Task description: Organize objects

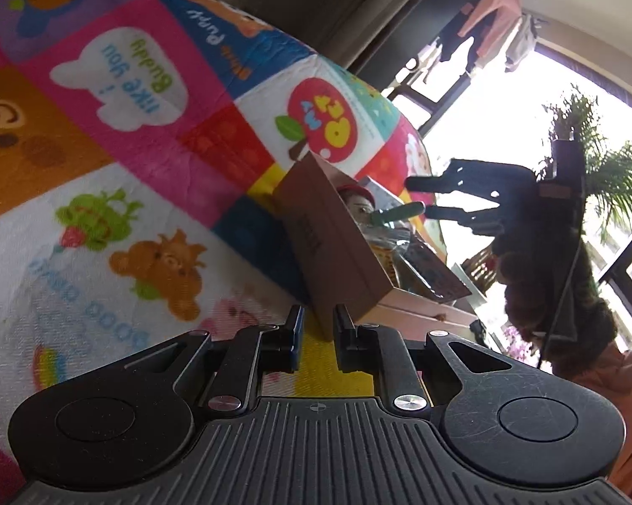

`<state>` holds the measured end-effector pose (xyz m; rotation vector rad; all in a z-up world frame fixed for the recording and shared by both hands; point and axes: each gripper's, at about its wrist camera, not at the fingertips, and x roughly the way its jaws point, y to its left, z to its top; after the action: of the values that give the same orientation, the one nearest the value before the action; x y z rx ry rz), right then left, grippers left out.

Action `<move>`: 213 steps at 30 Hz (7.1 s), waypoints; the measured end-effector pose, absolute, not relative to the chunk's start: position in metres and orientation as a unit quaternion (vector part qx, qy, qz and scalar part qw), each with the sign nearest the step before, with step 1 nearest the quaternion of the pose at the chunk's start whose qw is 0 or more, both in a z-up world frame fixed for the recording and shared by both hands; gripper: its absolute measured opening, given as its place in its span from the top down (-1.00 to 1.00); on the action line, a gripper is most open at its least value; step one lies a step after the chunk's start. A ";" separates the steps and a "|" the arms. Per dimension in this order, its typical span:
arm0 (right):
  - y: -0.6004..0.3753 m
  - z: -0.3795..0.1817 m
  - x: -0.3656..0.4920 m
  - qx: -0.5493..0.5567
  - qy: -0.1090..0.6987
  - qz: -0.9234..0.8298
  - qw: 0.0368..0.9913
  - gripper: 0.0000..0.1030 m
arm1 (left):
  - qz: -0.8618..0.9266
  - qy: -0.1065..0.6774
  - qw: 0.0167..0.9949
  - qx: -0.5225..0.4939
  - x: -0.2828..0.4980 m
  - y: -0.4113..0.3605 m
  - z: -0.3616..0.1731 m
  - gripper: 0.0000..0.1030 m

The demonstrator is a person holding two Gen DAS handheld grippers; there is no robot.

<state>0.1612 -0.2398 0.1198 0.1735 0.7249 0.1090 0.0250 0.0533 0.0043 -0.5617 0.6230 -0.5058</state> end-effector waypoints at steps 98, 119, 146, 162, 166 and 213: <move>-0.165 0.029 -0.015 0.008 0.367 0.022 0.930 -1.00 | -0.044 0.316 0.947 -0.028 -0.015 0.016 0.009 -0.50; -0.162 0.023 0.006 -0.001 0.340 0.015 0.940 -1.00 | 0.010 0.325 0.946 0.005 -0.005 -0.006 0.005 -0.61; -0.160 0.023 0.000 0.002 0.340 0.015 0.940 -1.00 | 0.010 0.325 0.946 0.006 -0.005 -0.006 0.005 -0.61; -0.159 0.024 -0.001 0.002 0.339 0.017 0.941 -1.00 | 0.010 0.325 0.946 0.006 -0.005 -0.005 0.005 -0.61; -0.160 0.024 -0.001 0.002 0.339 0.017 0.941 -1.00 | 0.010 0.325 0.946 0.006 -0.005 -0.006 0.005 -0.61; -0.159 0.023 -0.002 0.002 0.339 0.018 0.941 -1.00 | 0.010 0.325 0.946 0.005 -0.004 -0.005 0.004 -0.61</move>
<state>-0.0020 -0.1592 0.0234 0.0042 0.6914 0.0362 -0.0044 -0.0054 0.0043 0.0109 0.6613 0.0211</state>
